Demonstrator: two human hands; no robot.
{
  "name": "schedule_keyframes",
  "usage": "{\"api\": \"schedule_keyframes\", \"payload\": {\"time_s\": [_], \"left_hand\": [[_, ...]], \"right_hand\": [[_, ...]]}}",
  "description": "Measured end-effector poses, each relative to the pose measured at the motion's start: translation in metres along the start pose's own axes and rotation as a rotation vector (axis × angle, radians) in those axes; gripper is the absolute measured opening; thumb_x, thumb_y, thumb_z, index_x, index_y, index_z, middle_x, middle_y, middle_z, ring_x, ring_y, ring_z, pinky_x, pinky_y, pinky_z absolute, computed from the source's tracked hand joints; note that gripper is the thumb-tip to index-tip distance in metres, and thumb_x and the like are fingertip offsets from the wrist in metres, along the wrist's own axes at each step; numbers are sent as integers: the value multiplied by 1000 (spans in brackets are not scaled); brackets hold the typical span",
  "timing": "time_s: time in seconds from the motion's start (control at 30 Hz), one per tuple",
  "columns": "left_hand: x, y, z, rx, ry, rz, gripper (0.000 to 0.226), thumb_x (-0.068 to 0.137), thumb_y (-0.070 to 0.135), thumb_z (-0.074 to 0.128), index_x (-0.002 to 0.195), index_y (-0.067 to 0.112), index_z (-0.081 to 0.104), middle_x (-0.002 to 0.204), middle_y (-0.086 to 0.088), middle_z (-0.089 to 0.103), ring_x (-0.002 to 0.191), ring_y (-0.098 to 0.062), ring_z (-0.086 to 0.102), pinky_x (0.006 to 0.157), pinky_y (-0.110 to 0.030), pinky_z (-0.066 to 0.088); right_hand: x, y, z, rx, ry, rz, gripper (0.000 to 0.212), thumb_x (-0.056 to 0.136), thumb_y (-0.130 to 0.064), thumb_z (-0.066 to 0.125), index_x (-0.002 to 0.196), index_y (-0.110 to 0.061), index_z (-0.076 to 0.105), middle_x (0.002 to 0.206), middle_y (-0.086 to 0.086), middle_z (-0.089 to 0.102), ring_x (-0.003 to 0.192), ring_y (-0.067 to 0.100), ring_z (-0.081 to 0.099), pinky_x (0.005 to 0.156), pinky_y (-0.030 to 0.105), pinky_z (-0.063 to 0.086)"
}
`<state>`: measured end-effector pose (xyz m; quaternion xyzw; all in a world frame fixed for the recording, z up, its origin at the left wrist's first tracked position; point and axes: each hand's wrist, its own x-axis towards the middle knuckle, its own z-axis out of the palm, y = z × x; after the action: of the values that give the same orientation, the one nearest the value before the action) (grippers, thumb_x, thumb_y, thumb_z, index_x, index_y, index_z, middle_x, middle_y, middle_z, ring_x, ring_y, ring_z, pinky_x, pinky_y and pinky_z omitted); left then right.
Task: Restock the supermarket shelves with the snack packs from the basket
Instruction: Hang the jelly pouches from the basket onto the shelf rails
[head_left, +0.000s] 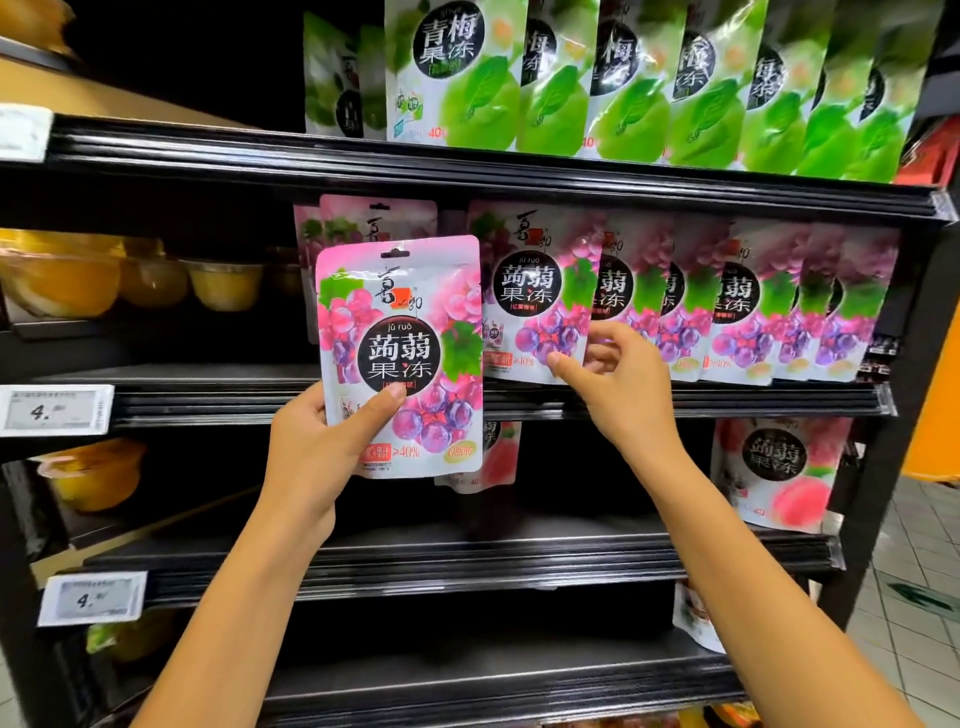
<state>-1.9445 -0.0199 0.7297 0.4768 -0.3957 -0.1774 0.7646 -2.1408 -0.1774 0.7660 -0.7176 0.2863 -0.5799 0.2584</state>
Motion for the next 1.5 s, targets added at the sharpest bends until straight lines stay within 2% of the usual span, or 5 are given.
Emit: {"api": "schedule_keyframes", "payload": {"time_s": [0.67, 0.8, 1.07, 1.27, 1.5], "left_hand": [[-7, 5, -6, 14, 37, -2, 27, 74, 27, 80, 98, 18, 73, 88, -1, 78, 78, -18, 75, 51, -23, 55], [-7, 2, -1, 35, 31, -6, 28, 75, 27, 80, 99, 17, 72, 89, -2, 78, 79, -19, 75, 51, -22, 54], [-3, 3, 12, 43, 8, -11, 30, 73, 29, 81, 99, 16, 72, 89, -2, 78, 81, -19, 75, 53, -24, 56], [3, 5, 29, 23, -53, 21, 30, 74, 26, 82, 101, 16, 72, 91, -4, 78, 83, -22, 75, 59, -28, 58], [8, 12, 33, 130, 15, 179, 58, 76, 49, 70, 124, 21, 55, 120, 5, 67, 101, -5, 68, 81, -20, 55]], "right_hand": [[7, 1, 16, -218, 57, 86, 44, 79, -48, 77, 115, -32, 56, 78, -17, 67, 73, 2, 63, 58, 26, 40], [7, 3, 11, -135, 29, 97, 51, 77, -42, 81, 120, -25, 58, 90, -7, 71, 76, 20, 69, 71, 48, 58], [-8, -5, 0, -49, 140, -47, 26, 86, -34, 72, 108, -23, 65, 93, -12, 67, 86, 14, 67, 76, 40, 57], [-38, -28, 23, 379, -379, 64, 22, 85, -28, 75, 105, -22, 67, 91, -5, 77, 86, 13, 73, 70, 27, 59], [-27, -38, 34, 483, -202, 156, 26, 77, -10, 81, 98, -12, 69, 84, 9, 77, 79, 22, 75, 70, 38, 61]]}}
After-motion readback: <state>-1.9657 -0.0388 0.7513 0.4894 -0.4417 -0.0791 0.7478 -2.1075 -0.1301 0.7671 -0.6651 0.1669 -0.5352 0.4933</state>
